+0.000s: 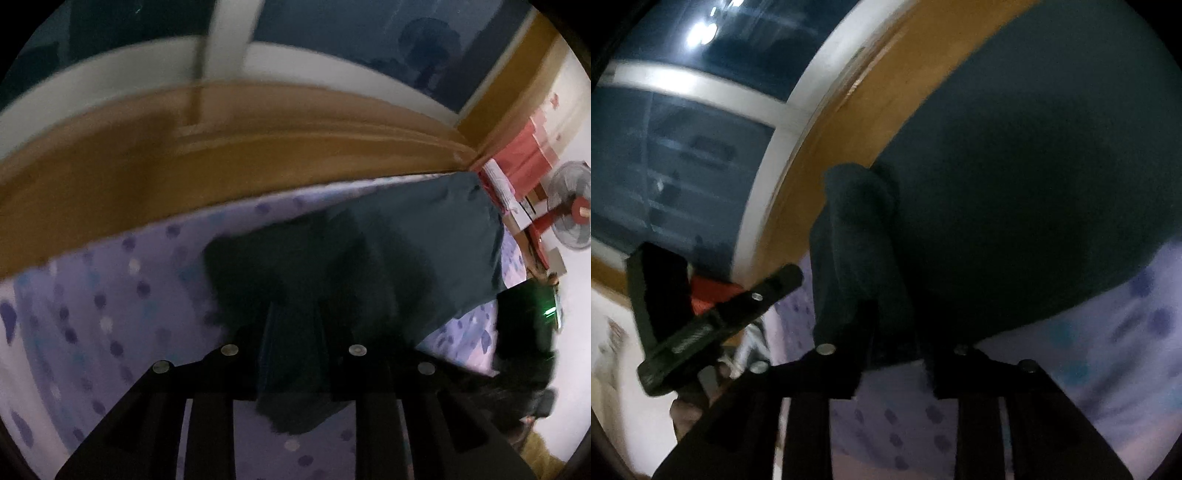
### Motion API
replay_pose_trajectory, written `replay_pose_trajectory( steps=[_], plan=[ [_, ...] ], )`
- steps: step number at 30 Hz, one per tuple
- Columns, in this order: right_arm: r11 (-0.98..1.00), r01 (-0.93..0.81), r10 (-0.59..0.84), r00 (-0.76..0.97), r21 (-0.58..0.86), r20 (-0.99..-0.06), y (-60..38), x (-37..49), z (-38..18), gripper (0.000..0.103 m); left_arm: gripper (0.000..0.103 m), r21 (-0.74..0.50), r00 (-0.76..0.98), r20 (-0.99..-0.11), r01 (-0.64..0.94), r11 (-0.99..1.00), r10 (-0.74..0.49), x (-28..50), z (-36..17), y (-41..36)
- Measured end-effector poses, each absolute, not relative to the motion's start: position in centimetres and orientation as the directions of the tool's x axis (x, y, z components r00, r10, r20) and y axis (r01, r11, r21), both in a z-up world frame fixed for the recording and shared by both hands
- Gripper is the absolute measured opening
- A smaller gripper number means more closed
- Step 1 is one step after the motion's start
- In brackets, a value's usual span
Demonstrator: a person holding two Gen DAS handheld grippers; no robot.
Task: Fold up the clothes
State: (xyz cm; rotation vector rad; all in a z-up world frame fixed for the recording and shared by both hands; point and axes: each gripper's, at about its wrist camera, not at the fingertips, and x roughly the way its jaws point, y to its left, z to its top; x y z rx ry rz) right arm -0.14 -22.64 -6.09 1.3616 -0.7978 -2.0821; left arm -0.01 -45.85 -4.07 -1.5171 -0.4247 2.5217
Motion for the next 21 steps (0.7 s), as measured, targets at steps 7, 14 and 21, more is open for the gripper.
replay_pose_trajectory(
  steps=[7, 14, 21],
  plan=[
    [-0.778, 0.26, -0.626, -0.389, 0.572, -0.676, -23.7, -2.4, -1.5, 0.057, 0.022, -0.375, -0.462, -0.833, 0.07, -0.924, 0.303, 1.8, -6.4, -47.5],
    [-0.77, 0.41, -0.616, -0.279, 0.489, -0.737, -28.2, -6.4, -3.0, 0.03, 0.022, -0.383, -0.475, -0.828, 0.094, -0.919, 0.297, 2.8, -6.9, -47.2],
    [-0.747, 0.516, -0.608, -0.274, 0.419, -0.745, -30.0, -7.3, -3.7, 0.015, 0.024, -0.425, -0.461, -0.825, 0.126, -0.896, 0.327, 3.9, -8.0, -46.6]
  ],
)
